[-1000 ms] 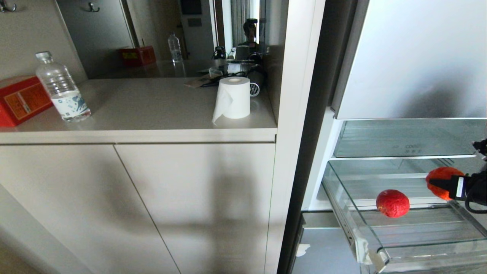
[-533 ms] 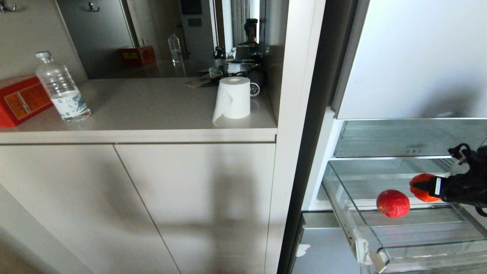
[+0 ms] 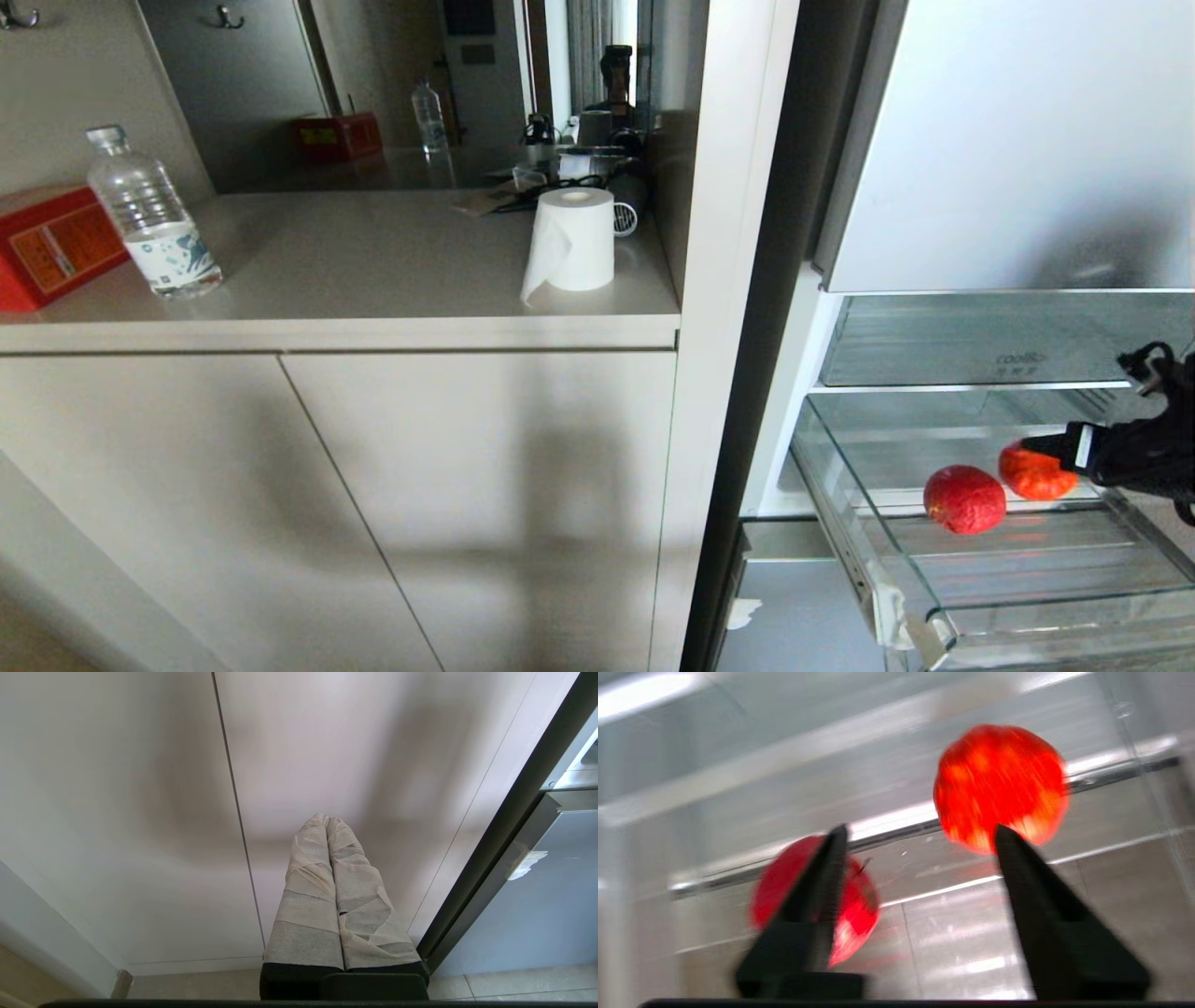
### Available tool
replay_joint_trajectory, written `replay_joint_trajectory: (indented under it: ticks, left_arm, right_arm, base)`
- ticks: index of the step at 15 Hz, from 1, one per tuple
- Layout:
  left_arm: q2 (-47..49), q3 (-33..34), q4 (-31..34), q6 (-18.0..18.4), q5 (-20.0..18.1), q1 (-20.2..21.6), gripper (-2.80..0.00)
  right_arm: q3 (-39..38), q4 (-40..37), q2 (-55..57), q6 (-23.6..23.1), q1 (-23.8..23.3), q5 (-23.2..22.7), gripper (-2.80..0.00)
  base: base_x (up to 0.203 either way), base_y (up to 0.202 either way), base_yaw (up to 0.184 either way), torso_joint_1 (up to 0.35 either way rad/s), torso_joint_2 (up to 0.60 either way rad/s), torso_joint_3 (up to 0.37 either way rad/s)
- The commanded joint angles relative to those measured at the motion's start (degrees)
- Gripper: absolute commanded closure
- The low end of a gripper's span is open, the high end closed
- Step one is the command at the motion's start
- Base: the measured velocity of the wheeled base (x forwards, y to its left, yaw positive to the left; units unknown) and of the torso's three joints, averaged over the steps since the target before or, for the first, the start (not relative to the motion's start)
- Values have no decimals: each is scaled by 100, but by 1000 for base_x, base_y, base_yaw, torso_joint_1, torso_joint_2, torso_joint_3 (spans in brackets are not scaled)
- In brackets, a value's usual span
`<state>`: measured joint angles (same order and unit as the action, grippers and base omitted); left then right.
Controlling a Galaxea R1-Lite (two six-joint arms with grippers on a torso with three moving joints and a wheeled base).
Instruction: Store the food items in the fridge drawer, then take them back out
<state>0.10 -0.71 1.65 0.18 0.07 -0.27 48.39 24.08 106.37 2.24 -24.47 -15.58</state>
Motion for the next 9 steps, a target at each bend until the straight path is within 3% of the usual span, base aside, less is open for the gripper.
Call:
replay_joint_trajectory:
  ticks: [1, 5, 9]
  left_arm:
    - [-1, 0, 2, -1, 1, 0, 0]
    - [-1, 0, 2, -1, 1, 0, 0]
    - [-1, 0, 2, -1, 1, 0, 0]
  right_arm:
    - [-291, 21, -945, 35, -67, 8, 0]
    - [-1365, -205, -3163, 51, -763, 378, 0]
    - [-2300, -863, -4072, -245, -2871, 571, 0]
  base:
    - [0, 0, 0, 0, 0, 0]
    - [0, 0, 0, 0, 0, 0]
    - [0, 0, 0, 0, 0, 0]
